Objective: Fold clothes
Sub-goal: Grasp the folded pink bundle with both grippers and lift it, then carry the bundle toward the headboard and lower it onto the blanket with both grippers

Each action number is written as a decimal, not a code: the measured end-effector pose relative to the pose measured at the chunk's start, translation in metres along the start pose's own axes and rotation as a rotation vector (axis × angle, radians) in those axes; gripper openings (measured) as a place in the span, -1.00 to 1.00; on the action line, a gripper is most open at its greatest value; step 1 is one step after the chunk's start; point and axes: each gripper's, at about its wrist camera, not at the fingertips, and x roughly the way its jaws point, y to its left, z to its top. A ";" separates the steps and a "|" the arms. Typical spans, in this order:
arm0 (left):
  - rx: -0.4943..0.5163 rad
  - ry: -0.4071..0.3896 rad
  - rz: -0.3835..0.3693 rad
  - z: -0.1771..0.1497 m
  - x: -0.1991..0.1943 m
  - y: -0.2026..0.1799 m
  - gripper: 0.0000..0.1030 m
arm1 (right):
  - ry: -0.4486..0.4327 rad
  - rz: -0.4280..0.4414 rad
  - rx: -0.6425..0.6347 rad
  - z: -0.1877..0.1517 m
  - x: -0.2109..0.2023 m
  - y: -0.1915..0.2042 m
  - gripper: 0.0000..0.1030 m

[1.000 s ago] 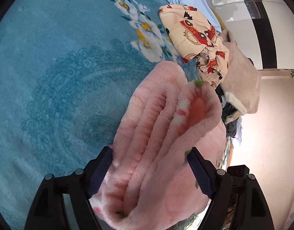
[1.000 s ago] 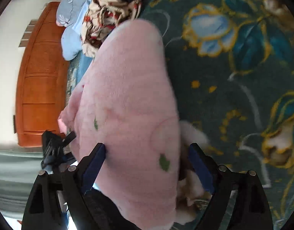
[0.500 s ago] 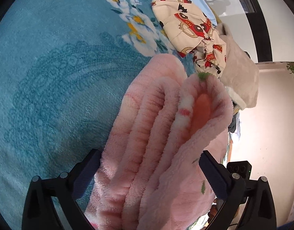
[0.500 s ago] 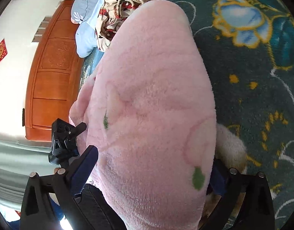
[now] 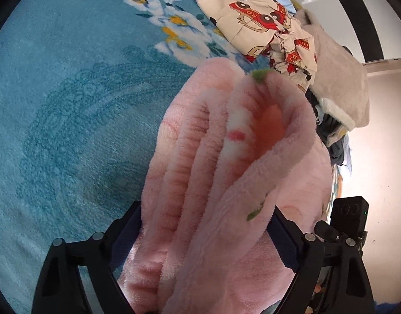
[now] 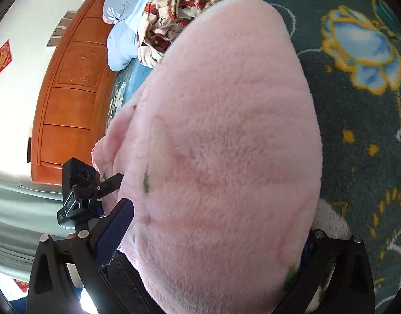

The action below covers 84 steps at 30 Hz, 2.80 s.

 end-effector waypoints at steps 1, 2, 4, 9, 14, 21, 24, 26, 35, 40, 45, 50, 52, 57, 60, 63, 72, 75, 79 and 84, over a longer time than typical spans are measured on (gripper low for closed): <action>-0.006 -0.004 0.006 -0.001 0.000 0.000 0.76 | 0.003 -0.001 0.004 0.001 0.002 -0.001 1.00; -0.007 -0.011 0.014 -0.002 0.000 -0.001 0.75 | 0.009 -0.009 -0.001 0.001 0.003 0.001 1.00; -0.008 -0.027 0.030 -0.005 0.000 -0.003 0.75 | 0.021 -0.026 -0.014 0.001 0.006 0.004 1.00; -0.044 -0.051 0.057 -0.008 0.001 -0.004 0.74 | 0.028 -0.039 -0.046 -0.001 0.010 0.009 1.00; -0.064 -0.068 0.093 -0.011 -0.001 -0.007 0.68 | 0.025 -0.092 -0.044 -0.002 0.017 0.017 1.00; -0.030 -0.065 0.141 -0.017 -0.008 -0.022 0.34 | 0.016 -0.133 0.072 0.008 0.005 0.015 0.56; -0.004 -0.080 0.153 -0.021 -0.014 -0.030 0.07 | -0.003 -0.103 0.123 0.005 -0.006 0.011 0.09; 0.016 -0.088 0.164 -0.024 -0.020 -0.035 -0.06 | -0.010 -0.112 0.113 0.004 -0.010 0.019 -0.01; -0.058 -0.171 0.081 -0.036 -0.045 -0.027 -0.19 | -0.017 -0.140 -0.056 0.020 -0.028 0.077 -0.17; -0.104 -0.241 0.034 -0.029 -0.072 -0.013 -0.19 | -0.013 -0.139 -0.162 0.041 -0.019 0.118 -0.17; -0.177 -0.318 0.017 -0.012 -0.111 0.023 -0.19 | 0.038 -0.131 -0.260 0.055 0.004 0.155 -0.17; -0.267 -0.401 0.023 0.006 -0.155 0.077 -0.19 | 0.107 -0.120 -0.370 0.070 0.056 0.212 -0.17; -0.308 -0.440 0.028 0.013 -0.173 0.099 -0.19 | 0.143 -0.115 -0.418 0.076 0.082 0.238 -0.17; -0.419 -0.535 0.034 0.032 -0.211 0.162 -0.19 | 0.242 -0.115 -0.546 0.091 0.163 0.310 -0.17; -0.478 -0.594 0.033 0.045 -0.228 0.197 -0.19 | 0.306 -0.110 -0.637 0.097 0.217 0.355 -0.17; -0.530 -0.654 0.035 0.050 -0.249 0.236 -0.19 | 0.365 -0.108 -0.714 0.102 0.270 0.395 -0.17; -0.688 -0.795 0.040 0.075 -0.291 0.333 -0.19 | 0.534 -0.080 -0.904 0.111 0.412 0.502 -0.17; -0.719 -0.846 0.015 0.078 -0.295 0.348 -0.19 | 0.592 -0.056 -0.945 0.114 0.448 0.524 -0.16; -0.725 -0.845 0.019 0.082 -0.284 0.356 -0.19 | 0.631 -0.062 -1.001 0.120 0.490 0.547 -0.15; -0.746 -0.785 0.026 0.084 -0.251 0.377 -0.19 | 0.723 -0.159 -1.060 0.118 0.541 0.553 -0.10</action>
